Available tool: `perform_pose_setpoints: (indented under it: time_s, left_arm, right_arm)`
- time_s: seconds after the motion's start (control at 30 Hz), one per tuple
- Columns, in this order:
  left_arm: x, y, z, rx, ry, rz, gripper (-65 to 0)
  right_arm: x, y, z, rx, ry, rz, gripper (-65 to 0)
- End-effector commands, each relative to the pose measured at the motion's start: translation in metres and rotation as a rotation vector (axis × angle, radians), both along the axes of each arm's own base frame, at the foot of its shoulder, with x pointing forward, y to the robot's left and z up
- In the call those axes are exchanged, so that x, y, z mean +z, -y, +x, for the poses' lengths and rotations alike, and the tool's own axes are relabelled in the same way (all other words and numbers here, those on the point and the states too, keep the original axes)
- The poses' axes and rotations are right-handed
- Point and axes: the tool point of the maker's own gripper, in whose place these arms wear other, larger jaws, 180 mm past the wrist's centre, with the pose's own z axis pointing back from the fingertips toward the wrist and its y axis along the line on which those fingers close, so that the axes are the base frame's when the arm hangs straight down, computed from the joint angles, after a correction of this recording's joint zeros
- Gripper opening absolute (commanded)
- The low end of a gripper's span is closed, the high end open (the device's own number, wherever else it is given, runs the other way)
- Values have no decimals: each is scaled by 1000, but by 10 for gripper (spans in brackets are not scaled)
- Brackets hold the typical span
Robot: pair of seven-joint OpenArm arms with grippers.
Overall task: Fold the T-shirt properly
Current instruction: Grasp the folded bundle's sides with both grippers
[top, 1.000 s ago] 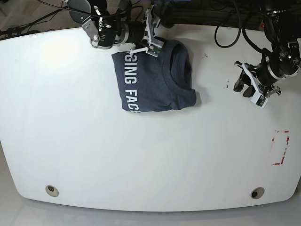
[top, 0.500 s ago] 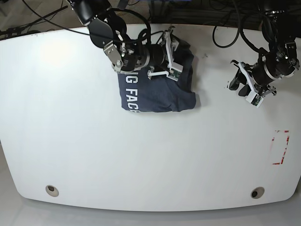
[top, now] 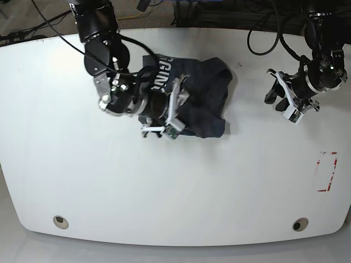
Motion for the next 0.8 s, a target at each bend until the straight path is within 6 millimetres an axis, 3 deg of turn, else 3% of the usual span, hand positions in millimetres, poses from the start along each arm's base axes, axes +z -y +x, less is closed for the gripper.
perform_pose_setpoints:
  time_s: [0.0, 0.07, 0.13, 0.2, 0.33, 0.43, 0.63, 0.77]
  left_arm:
    - [9, 35, 8, -104, 33, -39, -425]
    - [6, 48, 6, -144, 25, -48, -425]
    - [4, 75, 5, -200, 19, -82, -425]
    - [8, 95, 5, -228, 34, -114, -425]
    - [27, 122, 4, -266, 92, -157, -425]
    - [29, 143, -4, -314, 93, -185, -426]
    - [4, 169, -39, -394, -15, -215, -426]
    - [-24, 172, -52, -401, -112, -220, -426]
  right_arm:
    - [18, 44, 31, -111, 78, -9, -306]
    - [19, 63, 40, -159, 85, -26, -308]
    - [15, 87, 53, -210, 81, -53, -309]
    - [6, 97, 57, -229, 54, -72, -319]
    - [-13, 112, 66, -260, 9, -77, -439]
    - [-31, 119, 70, -291, -34, -54, -509]
    - [-57, 133, 73, -344, -71, -46, -499]
    - [-71, 142, 73, -356, -49, -122, -501]
